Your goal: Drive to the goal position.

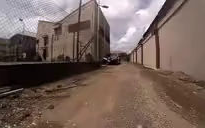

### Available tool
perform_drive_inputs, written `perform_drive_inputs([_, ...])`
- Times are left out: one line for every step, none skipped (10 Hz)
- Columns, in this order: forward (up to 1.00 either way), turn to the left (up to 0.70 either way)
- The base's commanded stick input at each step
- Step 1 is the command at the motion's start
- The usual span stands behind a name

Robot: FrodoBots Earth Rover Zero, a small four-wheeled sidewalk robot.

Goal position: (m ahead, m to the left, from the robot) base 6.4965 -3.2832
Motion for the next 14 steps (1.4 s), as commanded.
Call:
perform_drive_inputs([0.5,0.02])
perform_drive_inputs([0.5,0.02])
perform_drive_inputs([0.5,0.02])
perform_drive_inputs([0.5,0.02])
perform_drive_inputs([0.5,0.02])
perform_drive_inputs([0.5,0.02])
perform_drive_inputs([0.5,0.02])
perform_drive_inputs([0.5,0.02])
perform_drive_inputs([0.5,0.02])
perform_drive_inputs([0.5,0.02])
perform_drive_inputs([0.5,0.02])
perform_drive_inputs([0.5,0.02])
perform_drive_inputs([0.5,0.02])
perform_drive_inputs([0.5,0.02])
